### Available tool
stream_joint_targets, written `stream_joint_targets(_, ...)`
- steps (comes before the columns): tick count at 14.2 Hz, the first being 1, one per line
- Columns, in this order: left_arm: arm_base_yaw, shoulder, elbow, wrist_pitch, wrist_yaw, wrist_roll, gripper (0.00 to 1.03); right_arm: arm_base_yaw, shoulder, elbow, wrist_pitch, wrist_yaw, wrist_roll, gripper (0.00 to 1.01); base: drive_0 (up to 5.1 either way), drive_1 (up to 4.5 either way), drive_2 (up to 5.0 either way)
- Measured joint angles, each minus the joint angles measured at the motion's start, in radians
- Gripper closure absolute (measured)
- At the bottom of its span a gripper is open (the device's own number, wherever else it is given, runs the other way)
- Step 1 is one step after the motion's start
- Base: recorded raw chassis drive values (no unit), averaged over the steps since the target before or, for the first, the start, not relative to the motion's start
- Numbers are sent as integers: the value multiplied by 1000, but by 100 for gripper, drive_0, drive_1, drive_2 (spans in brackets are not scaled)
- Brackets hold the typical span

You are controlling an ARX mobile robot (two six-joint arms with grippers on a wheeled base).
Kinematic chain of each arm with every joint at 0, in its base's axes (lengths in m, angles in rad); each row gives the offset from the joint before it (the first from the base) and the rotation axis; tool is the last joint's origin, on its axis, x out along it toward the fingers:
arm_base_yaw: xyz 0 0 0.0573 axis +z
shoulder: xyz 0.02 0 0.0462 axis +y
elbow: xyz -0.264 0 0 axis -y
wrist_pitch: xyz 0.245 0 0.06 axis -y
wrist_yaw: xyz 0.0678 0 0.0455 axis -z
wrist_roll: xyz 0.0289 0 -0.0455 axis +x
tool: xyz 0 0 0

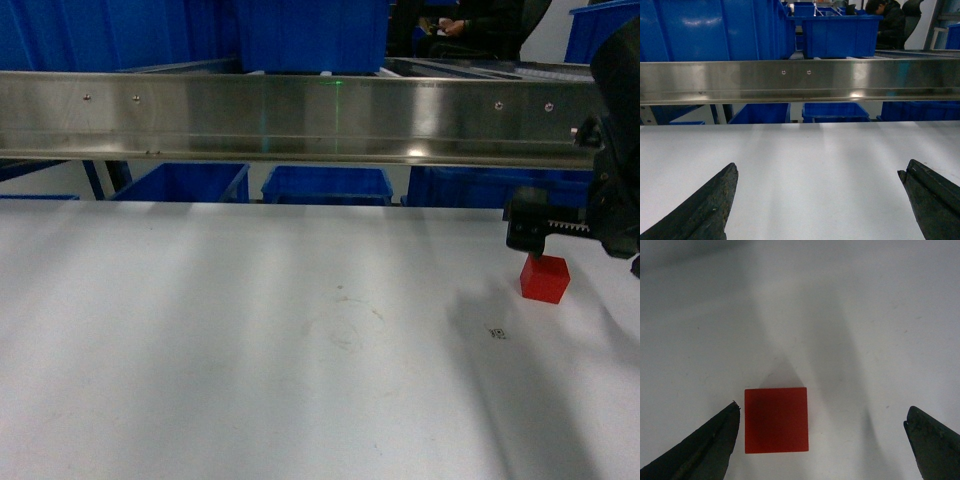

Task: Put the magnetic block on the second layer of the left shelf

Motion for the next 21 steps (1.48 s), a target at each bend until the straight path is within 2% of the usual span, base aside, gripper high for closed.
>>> stream_joint_targets(3, 0, 0, 0, 0, 0, 0, 5, -3, 23, 0, 11, -17, 25, 3, 0, 0, 0)
stream_joint_targets(9, 0, 0, 0, 0, 0, 0, 5, 1, 36, 1, 49, -16, 27, 3, 0, 0, 0)
stream_joint_targets(10, 0, 0, 0, 0, 0, 0, 5, 5, 43, 5, 51, -15, 26, 3, 0, 0, 0)
stream_joint_targets(12, 0, 0, 0, 0, 0, 0, 5, 10, 122, 68, 56, -17, 0, 3, 0, 0, 0)
stream_joint_targets(14, 0, 0, 0, 0, 0, 0, 5, 10, 147, 81, 68, -26, -18, 3, 0, 0, 0)
stream_joint_targets(16, 0, 0, 0, 0, 0, 0, 5, 9, 157, 98, 70, -29, -23, 3, 0, 0, 0)
stream_joint_targets(21, 0, 0, 0, 0, 0, 0, 5, 9, 166, 101, 69, -55, -40, 62, 0, 0, 0)
